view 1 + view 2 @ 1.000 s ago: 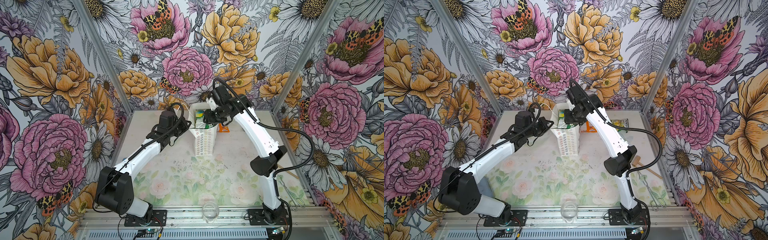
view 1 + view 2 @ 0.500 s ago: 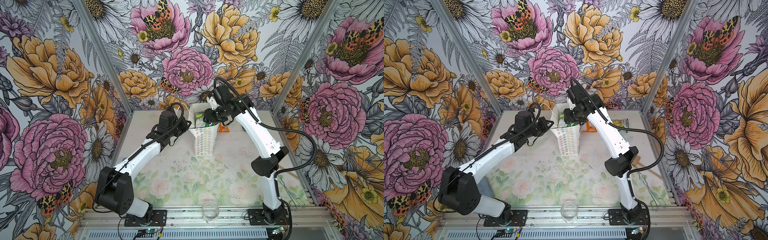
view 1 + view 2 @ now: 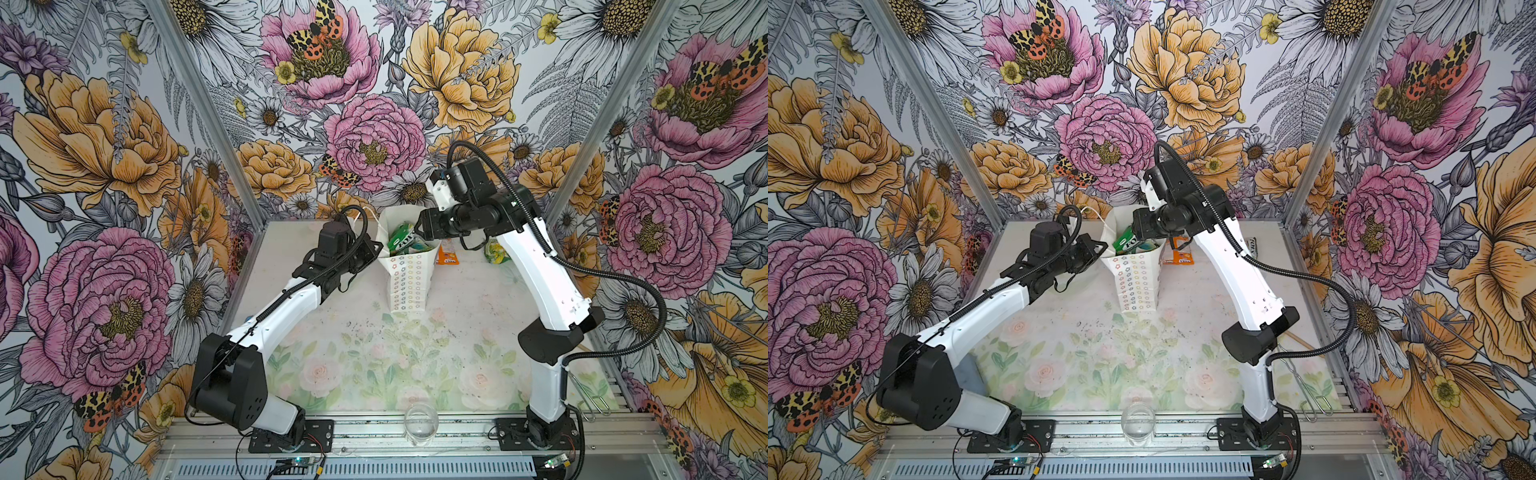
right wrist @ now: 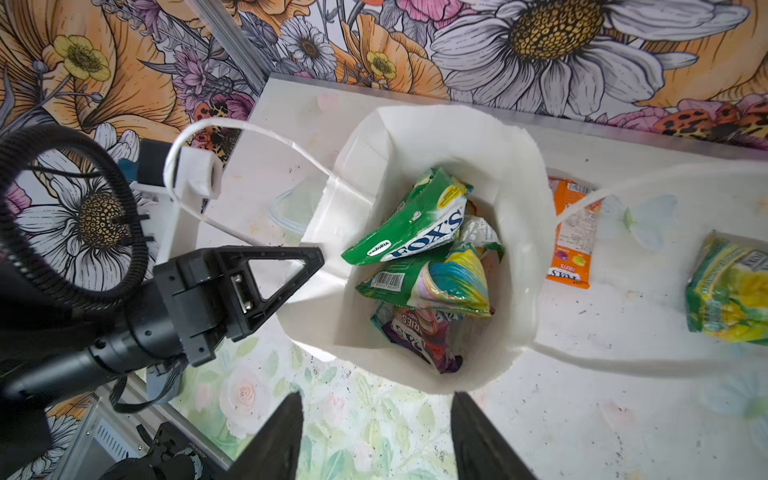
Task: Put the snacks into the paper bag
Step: 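Withdraw the right gripper from the bag toward the green Fox's packet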
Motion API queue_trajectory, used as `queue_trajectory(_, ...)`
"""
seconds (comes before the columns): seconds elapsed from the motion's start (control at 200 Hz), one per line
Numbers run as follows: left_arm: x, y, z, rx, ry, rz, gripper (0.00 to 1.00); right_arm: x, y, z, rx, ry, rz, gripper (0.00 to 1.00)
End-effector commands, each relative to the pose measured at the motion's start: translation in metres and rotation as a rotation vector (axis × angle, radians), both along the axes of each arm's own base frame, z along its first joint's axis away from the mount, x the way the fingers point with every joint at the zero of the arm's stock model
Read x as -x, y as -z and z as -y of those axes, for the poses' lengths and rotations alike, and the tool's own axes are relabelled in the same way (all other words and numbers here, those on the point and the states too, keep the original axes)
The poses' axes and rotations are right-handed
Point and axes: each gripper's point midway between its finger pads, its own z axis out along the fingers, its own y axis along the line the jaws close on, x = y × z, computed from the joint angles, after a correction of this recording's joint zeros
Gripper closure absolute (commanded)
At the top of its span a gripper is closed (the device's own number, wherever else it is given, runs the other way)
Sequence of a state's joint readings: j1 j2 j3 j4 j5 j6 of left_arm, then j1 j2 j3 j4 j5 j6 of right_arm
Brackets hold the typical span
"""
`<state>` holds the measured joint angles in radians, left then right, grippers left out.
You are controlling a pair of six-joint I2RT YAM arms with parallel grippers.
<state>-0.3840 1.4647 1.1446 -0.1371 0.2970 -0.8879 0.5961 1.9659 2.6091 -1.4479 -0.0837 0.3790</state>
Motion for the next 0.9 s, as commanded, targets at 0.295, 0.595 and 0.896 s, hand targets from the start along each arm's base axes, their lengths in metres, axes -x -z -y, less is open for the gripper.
queue_trajectory(0.295, 0.005, -0.035, 0.000, 0.017, 0.012, 0.078, 0.99, 0.010, -0.019, 0.088, 0.130, 0.189, 0.071, 0.34)
queue_trajectory(0.595, 0.001, -0.049, 0.008, 0.001, 0.044, 0.099, 0.99, 0.008, 0.009, 0.144, 0.180, 0.337, 0.000, 0.29)
queue_trajectory(0.896, 0.000, -0.039, 0.015, -0.017, 0.053, 0.078, 0.99, -0.008, 0.069, 0.197, 0.153, 0.471, -0.140, 0.18)
